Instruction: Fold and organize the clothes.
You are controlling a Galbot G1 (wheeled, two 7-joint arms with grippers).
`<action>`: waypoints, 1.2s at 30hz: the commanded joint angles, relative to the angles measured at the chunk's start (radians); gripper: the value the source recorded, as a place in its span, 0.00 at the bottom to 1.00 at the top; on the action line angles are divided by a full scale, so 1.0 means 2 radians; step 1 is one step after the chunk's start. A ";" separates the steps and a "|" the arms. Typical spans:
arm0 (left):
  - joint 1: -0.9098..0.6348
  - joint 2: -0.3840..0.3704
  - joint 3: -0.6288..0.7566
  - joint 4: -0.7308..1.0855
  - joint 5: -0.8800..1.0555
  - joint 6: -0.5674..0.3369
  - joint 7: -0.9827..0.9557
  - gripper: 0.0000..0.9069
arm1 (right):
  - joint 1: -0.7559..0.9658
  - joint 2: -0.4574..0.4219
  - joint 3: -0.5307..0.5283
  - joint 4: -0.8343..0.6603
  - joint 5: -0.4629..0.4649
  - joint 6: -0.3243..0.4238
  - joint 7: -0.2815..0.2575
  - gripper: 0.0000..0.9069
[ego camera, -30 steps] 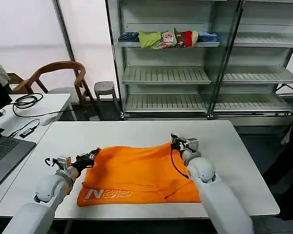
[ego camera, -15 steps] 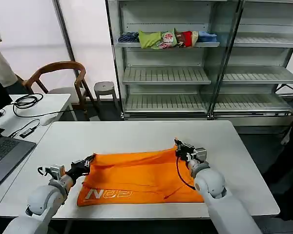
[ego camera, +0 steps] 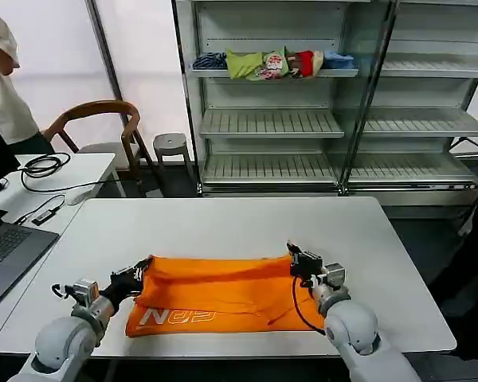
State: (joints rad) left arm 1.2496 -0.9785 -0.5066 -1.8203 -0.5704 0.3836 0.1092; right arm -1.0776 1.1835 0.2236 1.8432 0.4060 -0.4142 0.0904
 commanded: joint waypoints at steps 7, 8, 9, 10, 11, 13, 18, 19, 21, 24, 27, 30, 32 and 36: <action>0.040 -0.007 -0.008 -0.023 0.017 -0.002 0.002 0.02 | -0.038 -0.005 0.007 0.022 -0.008 0.006 -0.001 0.00; 0.041 -0.007 -0.008 -0.023 0.017 -0.002 0.002 0.02 | -0.037 -0.005 0.007 0.022 -0.008 0.005 -0.001 0.00; 0.041 -0.008 -0.008 -0.023 0.017 -0.003 0.002 0.02 | -0.037 -0.006 0.007 0.022 -0.008 0.005 -0.001 0.00; 0.041 -0.008 -0.008 -0.023 0.018 -0.003 0.002 0.02 | -0.038 -0.007 0.007 0.022 -0.008 0.005 -0.001 0.00; 0.041 -0.009 -0.008 -0.023 0.018 -0.003 0.002 0.02 | -0.038 -0.007 0.007 0.021 -0.009 0.005 -0.001 0.00; 0.040 -0.009 -0.008 -0.022 0.018 -0.003 0.002 0.02 | -0.038 -0.007 0.007 0.020 -0.009 0.005 -0.001 0.00; 0.039 -0.007 -0.008 -0.021 0.018 -0.003 0.004 0.02 | -0.035 -0.006 0.006 0.019 -0.009 0.005 0.000 0.00; 0.039 -0.007 -0.008 -0.022 0.018 -0.003 0.004 0.02 | -0.035 -0.006 0.006 0.020 -0.009 0.004 0.000 0.00; 0.039 -0.007 -0.008 -0.022 0.018 -0.003 0.004 0.02 | -0.034 -0.007 0.005 0.024 -0.007 0.002 0.002 0.00; 0.038 -0.008 -0.007 -0.020 0.018 -0.003 0.004 0.02 | -0.035 -0.011 0.005 0.025 -0.007 0.001 0.002 0.00; 0.041 -0.007 -0.007 -0.020 0.018 -0.002 0.004 0.02 | -0.034 -0.012 0.008 0.017 -0.008 0.002 0.002 0.00; 0.047 -0.004 -0.007 -0.025 0.018 0.000 0.004 0.02 | -0.036 -0.015 0.009 0.015 -0.007 0.002 0.000 0.00; 0.050 -0.004 -0.007 -0.024 0.023 0.003 0.005 0.02 | -0.036 -0.015 0.008 0.013 -0.005 0.002 -0.001 0.00; 0.049 -0.003 -0.009 -0.023 0.038 0.029 0.004 0.02 | -0.036 -0.013 0.006 0.005 -0.005 0.003 -0.001 0.00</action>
State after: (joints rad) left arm 1.3388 -0.9864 -0.5213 -1.8654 -0.5290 0.3907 0.1205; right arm -1.1469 1.1581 0.2353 1.8638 0.3928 -0.4081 0.0891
